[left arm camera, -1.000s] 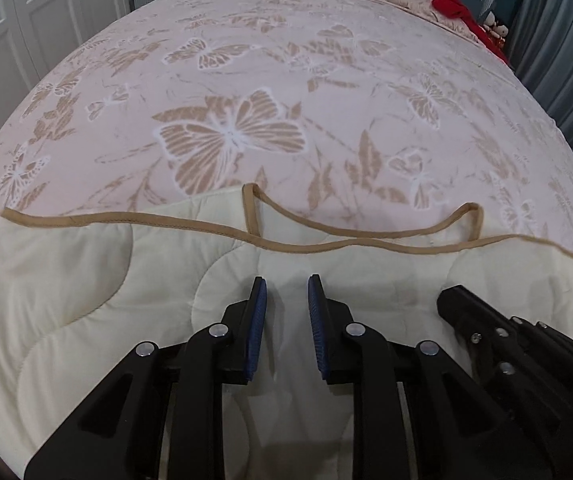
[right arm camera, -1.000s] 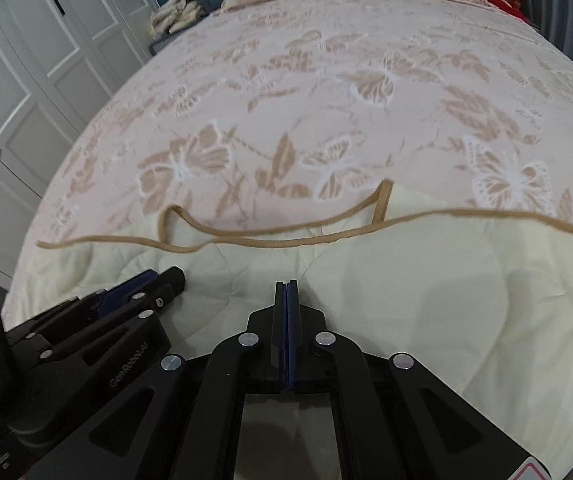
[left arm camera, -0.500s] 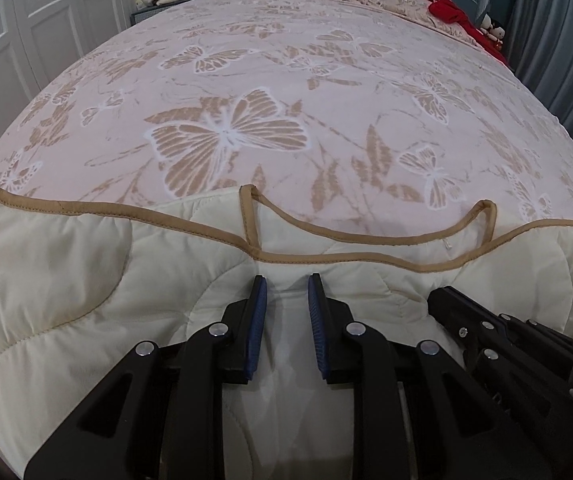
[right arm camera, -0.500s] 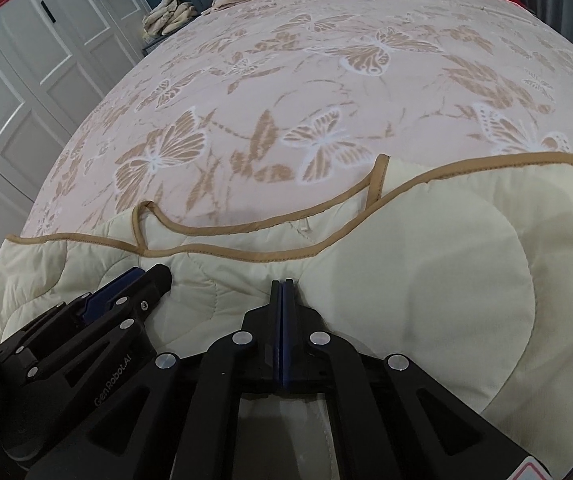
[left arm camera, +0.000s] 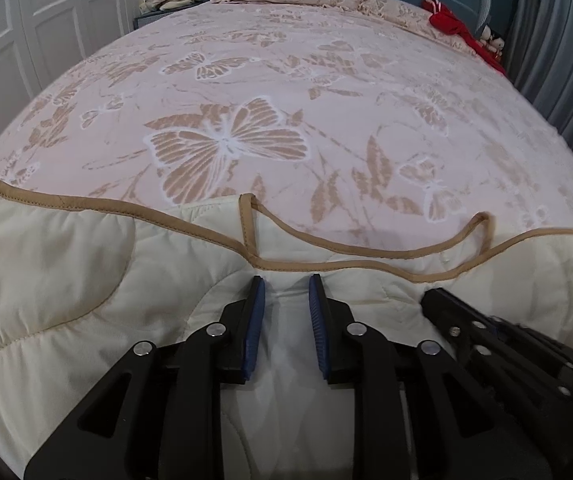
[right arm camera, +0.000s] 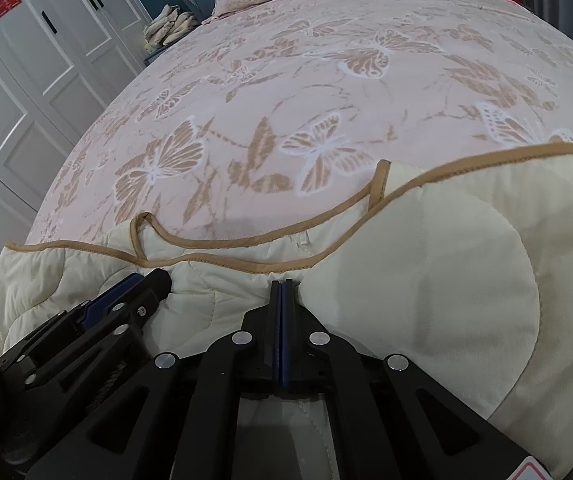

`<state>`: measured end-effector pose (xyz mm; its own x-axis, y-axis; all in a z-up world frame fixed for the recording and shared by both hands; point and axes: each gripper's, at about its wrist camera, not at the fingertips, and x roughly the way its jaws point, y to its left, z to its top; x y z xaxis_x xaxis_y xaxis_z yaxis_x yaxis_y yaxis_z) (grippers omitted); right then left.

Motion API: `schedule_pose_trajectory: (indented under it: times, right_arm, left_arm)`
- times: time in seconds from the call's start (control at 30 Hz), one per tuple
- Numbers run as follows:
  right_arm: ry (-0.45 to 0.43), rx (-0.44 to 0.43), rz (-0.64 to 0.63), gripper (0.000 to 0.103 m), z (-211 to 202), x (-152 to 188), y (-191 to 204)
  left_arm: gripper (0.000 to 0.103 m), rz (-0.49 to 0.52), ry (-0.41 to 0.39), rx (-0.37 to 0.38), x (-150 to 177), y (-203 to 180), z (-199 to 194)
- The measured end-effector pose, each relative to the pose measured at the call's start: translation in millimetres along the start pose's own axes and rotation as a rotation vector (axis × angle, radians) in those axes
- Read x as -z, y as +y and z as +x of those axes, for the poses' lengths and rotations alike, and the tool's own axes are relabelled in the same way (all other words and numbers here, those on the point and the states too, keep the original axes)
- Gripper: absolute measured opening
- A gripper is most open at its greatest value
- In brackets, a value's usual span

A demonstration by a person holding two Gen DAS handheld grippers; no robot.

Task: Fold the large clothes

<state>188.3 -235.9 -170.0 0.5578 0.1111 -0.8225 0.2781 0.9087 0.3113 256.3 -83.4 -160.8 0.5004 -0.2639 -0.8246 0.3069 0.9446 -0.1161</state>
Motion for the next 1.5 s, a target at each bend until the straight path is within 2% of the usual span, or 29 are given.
schedule_pose_trajectory:
  times: [0.07,0.1,0.13,0.17,0.2,0.23,0.3,0.37,0.5,0.57,0.67,0.87,0.97,1.03,1.07,1.13,1.2,1.33,1.4,1.5]
  right_arm:
    - [-0.003,-0.005,0.021,0.0,-7.8,-6.1,-0.9]
    - [-0.012,0.015,0.034,0.001,-15.3,-9.3,-0.8]
    - [-0.055,0.067,0.052,0.017,-34.7,-13.4,0.3]
    - [-0.109,0.098,0.055,0.019,-55.9,-15.4,2.7]
    - [-0.145,0.099,0.037,0.02,-74.6,-15.7,6.6]
    - [-0.161,0.091,0.002,0.024,-92.4,-14.5,12.6]
    - [-0.147,0.082,-0.054,0.029,-119.2,-4.1,22.7]
    - [-0.11,0.024,-0.058,0.03,-136.7,20.6,29.1]
    - [-0.027,-0.034,-0.049,0.03,-138.1,66.4,42.5]
    - [0.005,-0.027,-0.055,0.03,-131.5,86.4,50.0]
    - [0.05,-0.023,-0.062,0.03,-121.0,105.8,56.3]
    - [0.083,0.004,-0.081,0.03,-104.6,116.1,55.9]
    - [0.091,0.016,-0.095,0.03,-98.6,117.1,56.4]
    - [0.092,0.026,-0.107,0.03,-96.5,117.4,57.3]
    - [0.092,0.031,-0.114,0.03,-95.1,117.7,57.8]
    - [0.09,0.033,-0.116,0.03,-93.4,118.3,58.0]
    - [0.086,0.031,-0.12,0.031,-91.3,118.6,57.0]
    - [0.097,0.022,-0.121,0.031,-88.4,115.3,55.8]
    - [0.108,0.018,-0.13,0.031,-86.0,110.9,56.9]
    - [0.138,-0.003,-0.125,0.031,-81.6,102.5,54.0]
  left_arm:
    - [0.034,-0.075,-0.008,0.055,-4.9,17.2,-21.4]
    - [0.043,-0.113,-0.023,0.044,-6.1,27.2,-36.5]
    - [0.062,-0.168,-0.06,0.021,-6.3,46.6,-65.1]
    - [0.074,-0.199,-0.089,0.012,-4.8,60.1,-84.8]
    - [0.091,-0.231,-0.122,0.0,-1.2,76.2,-106.5]
    - [0.095,-0.266,-0.155,-0.018,6.8,100.2,-133.8]
    - [0.095,-0.302,-0.13,-0.064,20.6,131.7,-156.6]
    - [0.095,-0.378,-0.065,-0.093,49.2,170.5,-171.3]
    - [0.095,-0.529,0.023,-0.035,107.9,209.4,-171.4]
    - [0.095,-0.587,0.063,0.01,131.7,213.5,-165.1]
    - [0.095,-0.61,0.072,0.066,150.9,207.2,-158.2]
    - [0.094,-0.589,0.071,0.134,146.6,184.4,-141.1]
    - [0.083,-0.54,0.071,0.114,137.9,167.9,-139.1]
    - [0.063,-0.511,0.06,0.11,132.1,161.9,-143.0]
    - [0.058,-0.483,0.051,0.108,127.8,155.7,-148.7]
    - [0.038,-0.411,0.018,0.101,119.1,142.9,-164.5]
    - [0.029,-0.37,-0.017,0.123,111.4,134.1,-180.5]
    - [0.02,-0.289,-0.076,0.212,95.1,108.8,-217.6]
    - [0.019,-0.21,-0.103,0.244,88.8,83.9,-236.8]
    - [0.018,-0.094,-0.118,0.249,82.4,40.7,-250.1]
